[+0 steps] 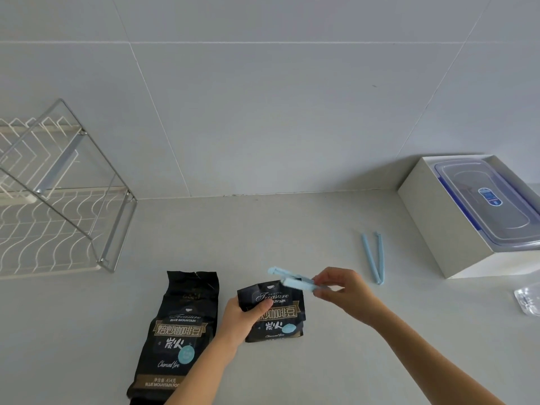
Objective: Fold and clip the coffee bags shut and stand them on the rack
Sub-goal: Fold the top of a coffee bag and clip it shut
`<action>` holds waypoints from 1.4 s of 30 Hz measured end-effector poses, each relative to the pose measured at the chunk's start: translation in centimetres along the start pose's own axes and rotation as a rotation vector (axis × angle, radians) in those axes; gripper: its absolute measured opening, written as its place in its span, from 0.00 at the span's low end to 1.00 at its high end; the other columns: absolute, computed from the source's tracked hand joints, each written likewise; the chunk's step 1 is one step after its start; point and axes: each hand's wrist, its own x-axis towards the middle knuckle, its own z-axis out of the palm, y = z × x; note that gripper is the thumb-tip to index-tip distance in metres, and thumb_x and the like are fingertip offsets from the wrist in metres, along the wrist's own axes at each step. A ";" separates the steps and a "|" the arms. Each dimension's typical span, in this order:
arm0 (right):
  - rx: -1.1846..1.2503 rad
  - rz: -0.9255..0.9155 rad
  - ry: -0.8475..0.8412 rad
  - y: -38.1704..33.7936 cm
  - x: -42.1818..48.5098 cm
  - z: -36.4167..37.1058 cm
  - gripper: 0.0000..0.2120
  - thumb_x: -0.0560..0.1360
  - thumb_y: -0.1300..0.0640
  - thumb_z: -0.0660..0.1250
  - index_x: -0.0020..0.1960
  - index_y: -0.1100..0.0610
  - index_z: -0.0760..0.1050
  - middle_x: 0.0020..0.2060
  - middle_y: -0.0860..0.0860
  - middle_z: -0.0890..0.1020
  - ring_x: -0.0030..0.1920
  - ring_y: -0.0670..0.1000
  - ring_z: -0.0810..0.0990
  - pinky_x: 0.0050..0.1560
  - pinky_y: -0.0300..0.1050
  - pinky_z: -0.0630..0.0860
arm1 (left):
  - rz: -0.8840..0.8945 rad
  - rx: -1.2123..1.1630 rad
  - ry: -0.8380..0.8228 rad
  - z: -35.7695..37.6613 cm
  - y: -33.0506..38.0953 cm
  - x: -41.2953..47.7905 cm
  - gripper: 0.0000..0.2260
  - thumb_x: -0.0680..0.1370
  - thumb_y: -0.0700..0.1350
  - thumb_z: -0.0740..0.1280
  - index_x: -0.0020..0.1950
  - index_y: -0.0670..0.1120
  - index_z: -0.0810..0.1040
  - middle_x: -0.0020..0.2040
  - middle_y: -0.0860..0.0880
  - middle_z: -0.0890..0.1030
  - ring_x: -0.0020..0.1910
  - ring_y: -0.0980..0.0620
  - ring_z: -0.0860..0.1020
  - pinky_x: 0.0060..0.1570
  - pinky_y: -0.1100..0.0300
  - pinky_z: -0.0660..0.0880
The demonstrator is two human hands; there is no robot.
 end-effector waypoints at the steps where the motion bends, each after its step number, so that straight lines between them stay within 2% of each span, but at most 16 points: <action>1: -0.088 -0.021 0.000 -0.5 0.0 0.0 0.05 0.69 0.55 0.74 0.41 0.46 0.79 0.40 0.42 0.84 0.44 0.40 0.81 0.42 0.33 0.74 | 0.004 -0.001 -0.001 0.0 0.0 0.0 0.18 0.60 0.53 0.76 0.47 0.47 0.82 0.41 0.49 0.87 0.40 0.51 0.85 0.32 0.65 0.78; 3: -0.222 -0.056 0.000 -1.3 0.0 0.0 0.06 0.69 0.52 0.73 0.42 0.44 0.77 0.42 0.39 0.83 0.46 0.38 0.80 0.41 0.30 0.72 | 0.011 0.004 -0.002 0.0 0.0 -0.1 0.17 0.61 0.52 0.76 0.47 0.48 0.82 0.41 0.50 0.87 0.41 0.52 0.85 0.32 0.65 0.79; 5: -0.282 -0.079 0.005 -1.9 0.0 0.1 0.07 0.69 0.50 0.73 0.43 0.44 0.75 0.43 0.39 0.83 0.48 0.38 0.80 0.42 0.33 0.75 | 0.014 0.012 0.003 0.1 0.0 -0.1 0.13 0.64 0.50 0.76 0.46 0.49 0.82 0.40 0.51 0.87 0.40 0.53 0.85 0.32 0.65 0.78; 7: -0.316 -0.097 0.010 -2.7 -0.1 0.3 0.08 0.69 0.50 0.72 0.44 0.44 0.74 0.44 0.39 0.83 0.49 0.39 0.80 0.43 0.37 0.78 | 0.017 0.013 0.001 0.1 0.0 -0.2 0.10 0.67 0.46 0.76 0.47 0.49 0.82 0.41 0.52 0.87 0.41 0.54 0.85 0.33 0.66 0.78; 10: -0.364 -0.136 -0.001 -3.9 -0.1 0.8 0.11 0.69 0.50 0.72 0.47 0.43 0.71 0.46 0.40 0.83 0.48 0.40 0.80 0.42 0.38 0.79 | 0.036 0.016 -0.003 0.1 0.1 -0.4 0.10 0.67 0.47 0.76 0.47 0.50 0.82 0.41 0.52 0.87 0.41 0.53 0.85 0.33 0.66 0.79; 14: -0.427 -0.173 -0.052 -5.2 -0.1 1.6 0.15 0.71 0.50 0.71 0.53 0.41 0.70 0.48 0.41 0.84 0.44 0.40 0.78 0.43 0.40 0.76 | 0.041 0.052 0.006 0.1 0.1 -0.4 0.07 0.68 0.44 0.75 0.44 0.51 0.82 0.37 0.53 0.86 0.39 0.54 0.85 0.31 0.67 0.78; 16: -0.429 -0.172 -0.070 -5.6 -0.1 2.0 0.15 0.71 0.50 0.71 0.55 0.41 0.70 0.48 0.41 0.84 0.46 0.43 0.79 0.45 0.42 0.77 | 0.050 0.053 0.014 0.1 0.0 -0.4 0.05 0.68 0.44 0.76 0.42 0.52 0.83 0.37 0.53 0.86 0.38 0.55 0.84 0.30 0.67 0.77; 19: -0.396 -0.162 -0.062 -6.0 -0.2 2.8 0.14 0.71 0.51 0.70 0.54 0.42 0.71 0.46 0.40 0.84 0.46 0.45 0.80 0.47 0.46 0.78 | 0.074 0.030 0.017 0.2 0.2 -0.6 0.06 0.65 0.48 0.76 0.41 0.54 0.83 0.39 0.53 0.87 0.39 0.55 0.84 0.31 0.67 0.78; 23: -0.414 -0.160 -0.039 -6.0 -0.3 3.6 0.14 0.71 0.52 0.69 0.53 0.41 0.72 0.42 0.38 0.82 0.42 0.42 0.78 0.44 0.42 0.76 | 0.086 0.054 0.020 0.3 0.3 -0.6 0.05 0.69 0.43 0.74 0.39 0.54 0.83 0.37 0.55 0.86 0.38 0.56 0.84 0.31 0.68 0.77; 25: -0.447 -0.159 -0.055 -6.1 -0.2 3.7 0.15 0.71 0.51 0.69 0.55 0.40 0.72 0.44 0.39 0.81 0.43 0.42 0.76 0.44 0.41 0.74 | 0.101 0.087 0.032 0.3 0.2 -0.4 0.06 0.70 0.42 0.74 0.38 0.55 0.84 0.36 0.54 0.86 0.38 0.55 0.84 0.32 0.66 0.79; 30: -0.591 -0.214 -0.106 -6.8 0.1 4.0 0.16 0.72 0.47 0.67 0.60 0.42 0.72 0.51 0.40 0.79 0.48 0.44 0.77 0.46 0.40 0.73 | 0.103 0.121 0.040 0.3 0.0 -0.1 0.05 0.70 0.41 0.74 0.44 0.48 0.82 0.37 0.49 0.86 0.41 0.49 0.84 0.37 0.63 0.80; 33: -0.710 -0.253 -0.153 -7.6 0.3 4.9 0.17 0.71 0.43 0.66 0.58 0.46 0.73 0.50 0.43 0.77 0.43 0.51 0.78 0.46 0.44 0.73 | 0.111 0.182 0.081 0.5 0.2 -0.1 0.07 0.71 0.39 0.73 0.41 0.51 0.79 0.34 0.53 0.82 0.36 0.57 0.81 0.33 0.70 0.76; 35: -0.783 -0.270 -0.139 -8.1 0.6 5.4 0.15 0.72 0.42 0.65 0.56 0.48 0.74 0.49 0.45 0.76 0.42 0.53 0.77 0.52 0.45 0.71 | 0.099 0.153 0.101 0.5 0.1 -0.2 0.07 0.70 0.39 0.73 0.39 0.51 0.80 0.31 0.55 0.82 0.33 0.60 0.80 0.30 0.71 0.75; 38: -0.896 -0.301 -0.154 -8.7 1.1 5.6 0.15 0.73 0.43 0.64 0.55 0.50 0.74 0.48 0.47 0.76 0.44 0.53 0.78 0.63 0.46 0.62 | 0.115 0.131 0.096 0.6 0.0 -0.3 0.04 0.70 0.39 0.74 0.42 0.46 0.82 0.33 0.53 0.82 0.34 0.58 0.79 0.31 0.70 0.74; 40: -0.917 -0.303 -0.195 -9.1 1.3 5.6 0.15 0.74 0.44 0.64 0.55 0.51 0.74 0.48 0.48 0.76 0.45 0.54 0.78 0.61 0.45 0.65 | 0.126 0.129 0.091 0.6 0.1 -0.3 0.05 0.70 0.40 0.74 0.45 0.43 0.82 0.35 0.49 0.82 0.36 0.55 0.79 0.33 0.69 0.75; 42: -0.902 -0.291 -0.236 -9.7 1.2 5.8 0.13 0.75 0.47 0.64 0.55 0.53 0.73 0.49 0.50 0.76 0.44 0.55 0.78 0.51 0.46 0.72 | 0.128 0.134 0.081 0.6 0.1 -0.3 0.04 0.71 0.39 0.73 0.44 0.41 0.82 0.36 0.46 0.81 0.36 0.53 0.78 0.33 0.68 0.74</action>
